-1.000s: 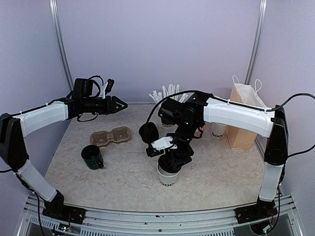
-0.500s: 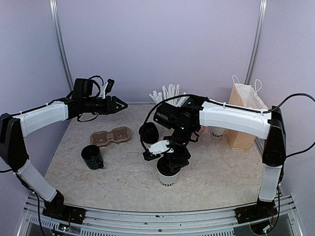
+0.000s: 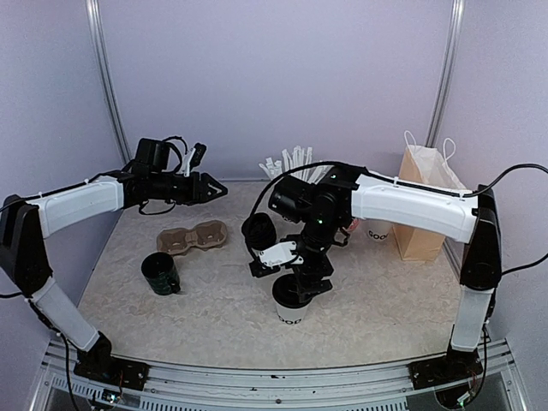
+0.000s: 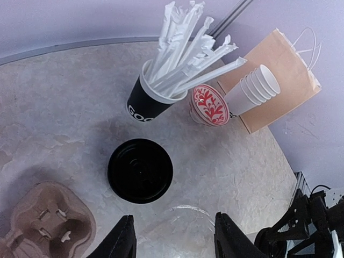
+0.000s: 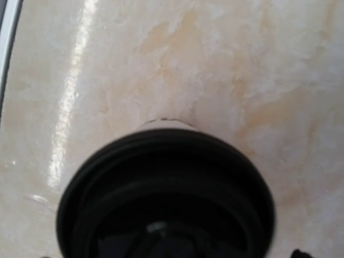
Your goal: Pack the takeout coffee
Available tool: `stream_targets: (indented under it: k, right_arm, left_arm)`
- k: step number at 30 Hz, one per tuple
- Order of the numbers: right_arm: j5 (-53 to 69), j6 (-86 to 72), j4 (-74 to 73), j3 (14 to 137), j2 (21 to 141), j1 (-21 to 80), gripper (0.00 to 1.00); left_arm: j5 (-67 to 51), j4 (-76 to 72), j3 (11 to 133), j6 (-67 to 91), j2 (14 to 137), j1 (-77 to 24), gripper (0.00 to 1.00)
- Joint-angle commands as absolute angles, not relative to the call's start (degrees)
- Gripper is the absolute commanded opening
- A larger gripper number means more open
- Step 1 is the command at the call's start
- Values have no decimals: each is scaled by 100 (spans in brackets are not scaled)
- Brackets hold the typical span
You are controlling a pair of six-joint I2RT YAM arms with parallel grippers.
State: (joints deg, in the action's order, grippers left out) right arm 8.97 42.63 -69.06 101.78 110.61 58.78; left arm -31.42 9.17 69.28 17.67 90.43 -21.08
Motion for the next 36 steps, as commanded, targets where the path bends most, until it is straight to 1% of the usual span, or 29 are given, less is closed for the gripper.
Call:
stream_targets:
  k: [1,5,10,13,15,18,21,24,26,33,36]
  right_arm:
    - [911,4084,-6703,10175,10462,5699,96]
    - [1041,3751,-5909,9717,9973,5088,96]
    - [1602,2876,-4383,8655,9294,4234,93]
    - [1853,2090,-3607,7853,8971,3925,96]
    - [2268,1842,-3593,7545,9065,3793,97]
    - [3247,1618,-3552,7101,9162,3703,96]
    - [3914,1468,-3451,6905,9252,3700,96]
    - [4171,1418,-3463,6936,9417,3700,96]
    - [4381,1401,-3517,6986,9543,3700,96]
    - [4718,1398,-3601,7033,9787,3700,94]
    - [4762,1421,-3612,7037,9846,3699,93]
  left_arm:
    - [-2661,1562,7363,1557,9165,-2732,50]
    - [-2455,2122,7609,1768,9402,-3119,49]
    - [-2564,1961,6977,2107,9055,-3577,49]
    - [-2771,1666,6564,2419,8802,-3919,50]
    - [-2794,1530,6340,2610,8703,-4163,50]
    - [-2820,1273,6102,2773,8632,-4496,51]
    - [-2775,1060,5918,2889,8637,-4728,52]
    - [-2784,821,5795,2963,8686,-4873,52]
    - [-2800,702,5784,2994,8762,-4953,59]
    - [-3013,482,5829,3016,9055,-5074,59]
    - [-3018,627,5943,2897,9255,-5163,59]
